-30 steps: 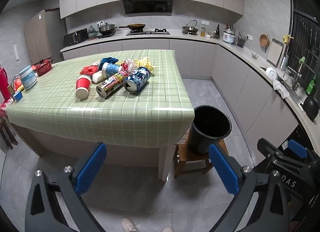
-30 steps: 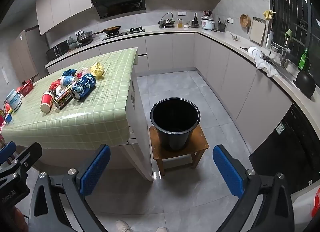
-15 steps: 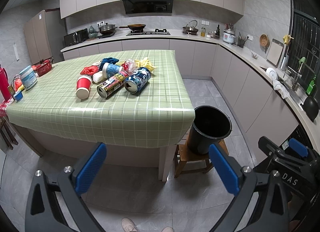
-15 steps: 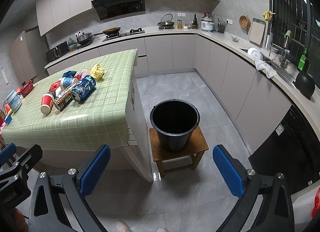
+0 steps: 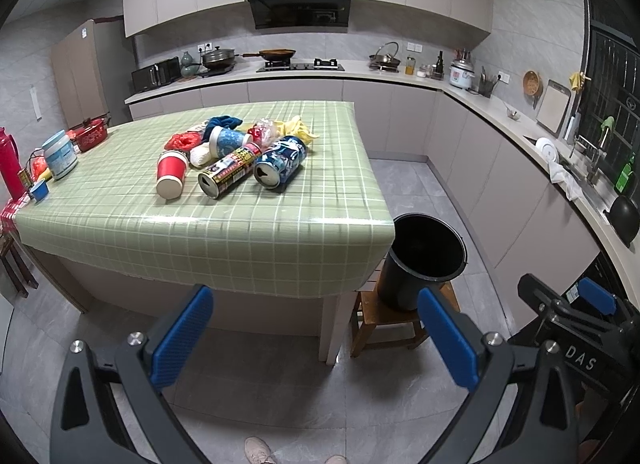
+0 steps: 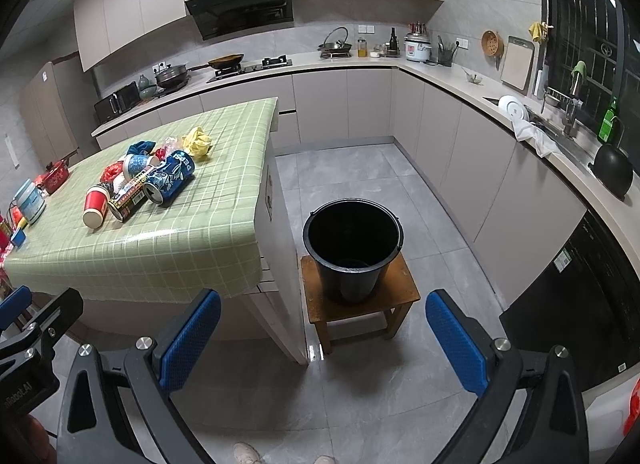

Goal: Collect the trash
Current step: 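Approach the trash-covered table with both tools open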

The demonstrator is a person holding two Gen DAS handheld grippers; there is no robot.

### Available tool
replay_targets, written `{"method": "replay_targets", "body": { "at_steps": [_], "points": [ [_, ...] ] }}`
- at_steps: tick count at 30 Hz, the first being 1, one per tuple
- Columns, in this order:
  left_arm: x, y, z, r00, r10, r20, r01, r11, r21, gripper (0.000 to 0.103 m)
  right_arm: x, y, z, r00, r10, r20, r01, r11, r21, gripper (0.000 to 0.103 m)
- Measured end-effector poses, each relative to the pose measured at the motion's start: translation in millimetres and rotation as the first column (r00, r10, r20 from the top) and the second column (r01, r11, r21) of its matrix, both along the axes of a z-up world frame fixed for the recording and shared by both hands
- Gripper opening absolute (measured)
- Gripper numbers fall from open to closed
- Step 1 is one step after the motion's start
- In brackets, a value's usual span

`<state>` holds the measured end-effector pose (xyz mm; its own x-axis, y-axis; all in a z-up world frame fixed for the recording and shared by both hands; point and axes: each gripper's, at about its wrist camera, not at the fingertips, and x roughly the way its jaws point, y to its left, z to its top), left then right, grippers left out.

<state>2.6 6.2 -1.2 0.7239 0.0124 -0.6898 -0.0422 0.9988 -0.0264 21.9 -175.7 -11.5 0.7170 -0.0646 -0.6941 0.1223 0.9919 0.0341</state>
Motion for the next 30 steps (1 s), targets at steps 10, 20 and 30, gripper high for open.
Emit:
{"method": "replay_targets", "body": {
  "at_steps": [10, 20, 30],
  "points": [
    [2.1, -0.7, -0.8, 1.000, 0.005, -0.011, -0.005, 1.000, 0.004, 0.103, 3.4, 0.5, -0.7, 1.000, 0.008, -0.002, -0.008, 1.000, 0.006, 0.103],
    [7.2, 3.4, -2.4, 1.000, 0.016, -0.006, -0.016, 1.000, -0.015, 0.103, 10.0, 1.7, -3.1, 1.000, 0.016, -0.006, -0.016, 1.000, 0.008, 0.103],
    [12.7, 11.0, -5.3, 0.996, 0.057, -0.069, -0.058, 0.998, -0.005, 0.103, 19.2, 4.8, -5.3, 0.999, 0.040, -0.006, -0.040, 0.999, 0.013, 0.103]
  ]
}}
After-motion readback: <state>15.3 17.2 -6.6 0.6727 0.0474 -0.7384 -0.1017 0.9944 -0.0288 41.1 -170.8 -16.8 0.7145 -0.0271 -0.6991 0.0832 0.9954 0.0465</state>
